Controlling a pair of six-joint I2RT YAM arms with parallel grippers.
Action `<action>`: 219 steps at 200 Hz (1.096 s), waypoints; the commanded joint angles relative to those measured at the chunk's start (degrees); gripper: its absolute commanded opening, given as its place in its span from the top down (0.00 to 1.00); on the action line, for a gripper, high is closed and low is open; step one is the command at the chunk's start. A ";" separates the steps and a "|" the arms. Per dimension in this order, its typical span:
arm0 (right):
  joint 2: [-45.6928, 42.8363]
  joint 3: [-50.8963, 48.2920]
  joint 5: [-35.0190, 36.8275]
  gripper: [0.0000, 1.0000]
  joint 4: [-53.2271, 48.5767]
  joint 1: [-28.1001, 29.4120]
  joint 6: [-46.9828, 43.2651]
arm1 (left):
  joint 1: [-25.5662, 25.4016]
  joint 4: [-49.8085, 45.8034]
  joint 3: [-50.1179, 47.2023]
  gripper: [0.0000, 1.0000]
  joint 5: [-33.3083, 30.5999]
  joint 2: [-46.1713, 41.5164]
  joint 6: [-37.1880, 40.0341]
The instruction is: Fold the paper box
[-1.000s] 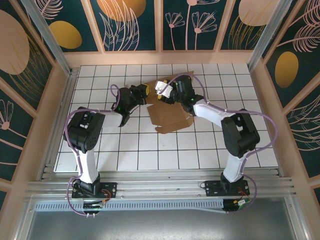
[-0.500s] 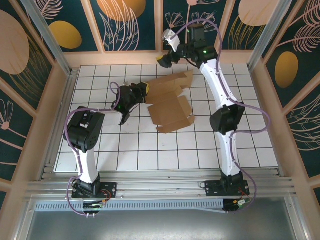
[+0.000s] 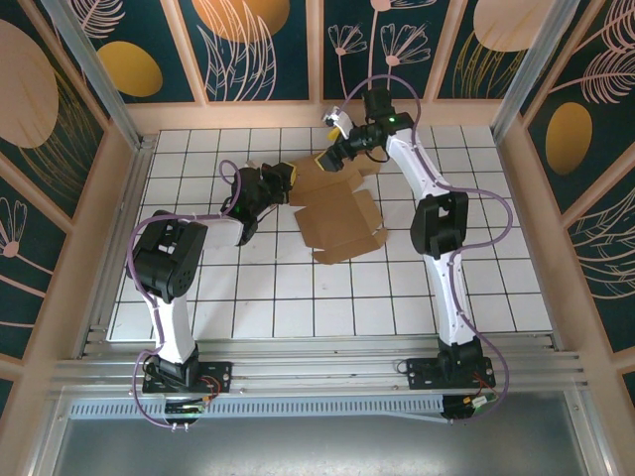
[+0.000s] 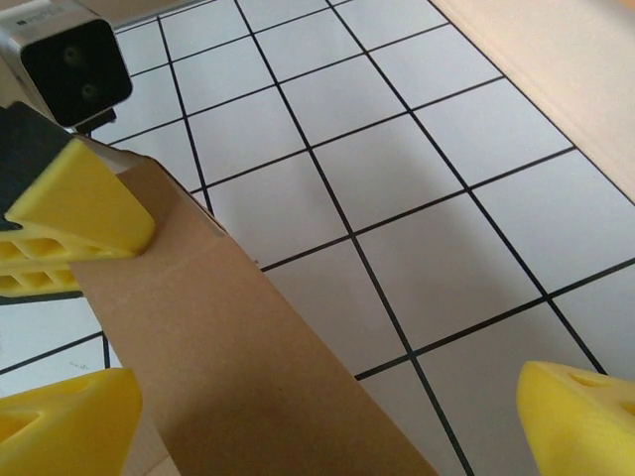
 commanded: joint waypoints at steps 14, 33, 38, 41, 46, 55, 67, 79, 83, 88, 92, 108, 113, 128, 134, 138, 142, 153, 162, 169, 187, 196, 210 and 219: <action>0.82 -0.84 -1.39 0.04 0.08 -0.44 0.08 | 0.13 -3.77 0.55 0.76 0.59 0.04 1.71; 1.01 -0.92 -0.99 0.04 0.63 -0.72 0.69 | 0.22 -6.24 -0.15 0.66 -1.53 -2.22 3.95; 1.04 -0.92 -0.91 0.05 0.73 -0.75 0.80 | 0.22 -7.63 -0.35 0.63 -2.72 -3.12 5.18; 1.02 -0.93 -0.94 0.05 0.87 -0.79 0.96 | 0.22 -8.61 -0.38 0.62 -3.38 -3.71 5.96; 1.04 -0.89 -0.95 0.05 0.98 -0.88 1.06 | 0.29 -10.43 -0.47 0.59 -4.70 -4.73 7.68; 0.96 -0.92 -1.07 0.05 1.09 -0.92 1.16 | 0.23 -13.86 -0.43 0.55 -7.47 -7.07 10.80; 1.00 -1.01 -0.93 0.06 1.35 -0.91 1.13 | 0.22 -18.48 -0.25 0.50 -11.19 -10.11 14.82; 1.01 -1.18 -0.69 0.06 1.60 -0.92 1.18 | 0.22 -21.79 0.01 0.47 -14.13 -12.85 18.35; 1.02 -1.24 -0.61 0.06 1.70 -0.88 1.17 | 0.22 -22.76 0.20 0.46 -14.96 -12.97 19.33; 0.96 -1.32 -0.53 0.07 1.80 -0.88 1.24 | 0.22 -24.20 0.51 0.45 -15.82 -15.07 20.42; 1.02 -1.38 -0.47 0.07 1.92 -0.88 1.26 | 0.22 -25.35 0.80 0.44 -16.19 -15.61 21.24; 1.01 -1.55 -0.44 0.07 1.97 -0.89 1.20 | 0.23 -29.52 2.85 0.46 -16.32 -17.31 24.19; 0.96 -1.57 -0.52 0.08 1.89 -0.92 1.12 | 0.27 -31.00 3.66 0.49 -16.03 -17.52 24.91; 0.91 -1.71 -0.51 0.08 1.80 -0.82 1.09 | 0.31 -37.58 7.66 0.56 -15.05 -16.94 27.00; 0.96 -1.78 -0.60 0.08 1.75 -0.83 1.01 | 0.26 -40.94 10.22 0.58 -14.72 -16.13 28.21; 0.96 -1.81 -0.52 0.08 1.71 -0.84 0.98 | 0.22 -42.87 12.01 0.58 -14.09 -15.54 29.29; 0.93 -1.89 -0.51 0.08 1.71 -0.81 0.92 | 0.24 -44.49 13.69 0.58 -13.37 -14.63 30.27; 0.96 -1.90 -0.43 0.08 1.62 -0.79 0.94 | 0.25 -47.91 18.28 0.58 -10.27 -11.21 32.56; 0.96 -1.89 -0.47 0.08 1.62 -0.85 0.92 | 0.22 -49.76 21.38 0.58 -7.58 -8.79 34.26; 0.96 -1.90 -0.38 0.08 1.64 -0.72 1.01 | 0.22 -50.46 23.07 0.57 -5.44 -6.78 34.37; 0.78 -1.95 -0.32 0.08 1.54 -0.70 1.11 | 0.21 -47.84 24.63 0.56 0.52 -3.55 33.06; 0.78 -1.99 -0.32 0.08 1.45 -0.77 1.10 | 0.13 -45.64 24.50 0.56 2.84 -2.47 31.81; 0.78 -2.08 0.03 0.08 1.27 -0.69 1.15 | 0.13 -42.89 24.41 0.56 5.22 -1.42 30.44; 0.78 -2.08 0.23 0.08 1.11 -0.66 1.15 | 0.05 -41.66 24.31 0.56 5.88 -1.08 30.06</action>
